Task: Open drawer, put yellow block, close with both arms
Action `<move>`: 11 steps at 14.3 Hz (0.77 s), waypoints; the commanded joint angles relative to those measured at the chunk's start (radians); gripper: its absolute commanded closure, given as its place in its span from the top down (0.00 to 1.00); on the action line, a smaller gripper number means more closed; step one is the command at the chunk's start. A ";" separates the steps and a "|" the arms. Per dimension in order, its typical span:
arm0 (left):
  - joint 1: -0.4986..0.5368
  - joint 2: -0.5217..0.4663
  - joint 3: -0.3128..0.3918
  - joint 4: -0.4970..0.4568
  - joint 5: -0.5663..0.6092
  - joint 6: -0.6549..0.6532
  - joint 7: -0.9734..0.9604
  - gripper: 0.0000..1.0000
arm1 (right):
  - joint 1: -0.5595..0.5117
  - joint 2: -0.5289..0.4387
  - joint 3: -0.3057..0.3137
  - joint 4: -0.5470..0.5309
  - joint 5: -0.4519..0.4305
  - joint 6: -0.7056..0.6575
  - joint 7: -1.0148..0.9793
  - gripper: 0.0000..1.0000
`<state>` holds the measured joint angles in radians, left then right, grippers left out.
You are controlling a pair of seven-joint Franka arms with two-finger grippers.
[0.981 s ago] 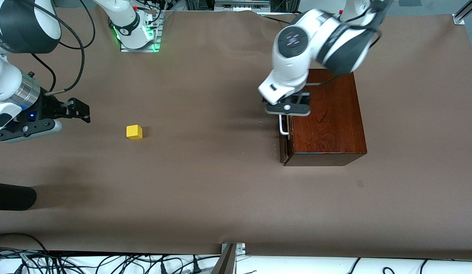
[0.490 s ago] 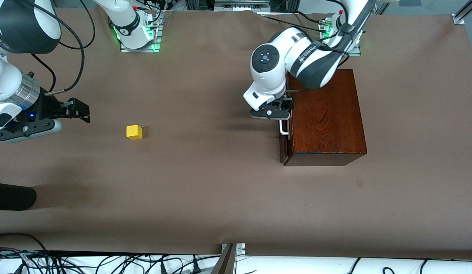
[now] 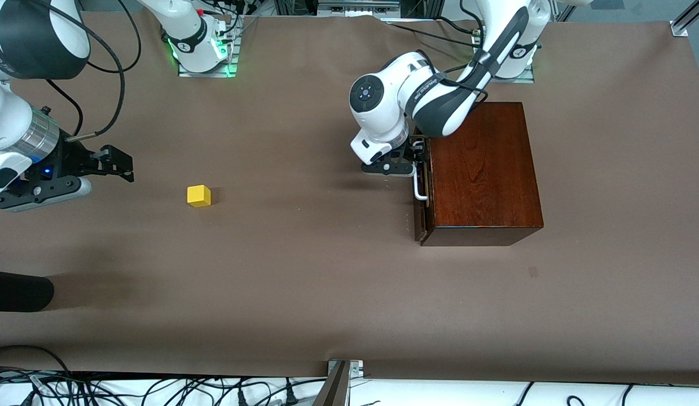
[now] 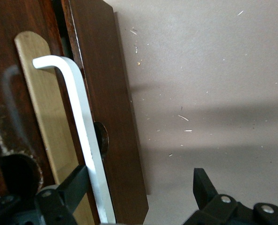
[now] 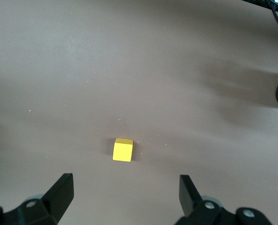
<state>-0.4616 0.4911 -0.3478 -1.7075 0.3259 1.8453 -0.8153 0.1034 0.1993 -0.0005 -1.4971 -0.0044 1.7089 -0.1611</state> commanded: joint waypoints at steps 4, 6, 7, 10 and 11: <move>-0.025 0.024 0.001 -0.011 0.031 0.037 -0.094 1.00 | -0.010 0.005 0.004 0.021 0.020 -0.018 -0.014 1.00; -0.026 0.030 -0.002 -0.009 0.030 0.083 -0.097 1.00 | -0.010 0.005 0.004 0.020 0.020 -0.020 -0.015 1.00; -0.037 0.047 0.000 -0.011 0.028 0.107 -0.100 1.00 | -0.010 0.003 0.004 0.020 0.020 -0.020 -0.017 1.00; -0.051 0.066 -0.002 -0.008 0.015 0.181 -0.130 1.00 | -0.010 0.003 0.004 0.020 0.020 -0.050 -0.014 1.00; -0.052 0.072 -0.002 0.002 0.013 0.193 -0.136 1.00 | -0.010 0.002 0.004 0.020 0.020 -0.057 -0.014 1.00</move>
<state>-0.4950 0.5364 -0.3470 -1.7209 0.3330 1.9809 -0.9216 0.1034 0.1993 -0.0005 -1.4971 -0.0043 1.6889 -0.1611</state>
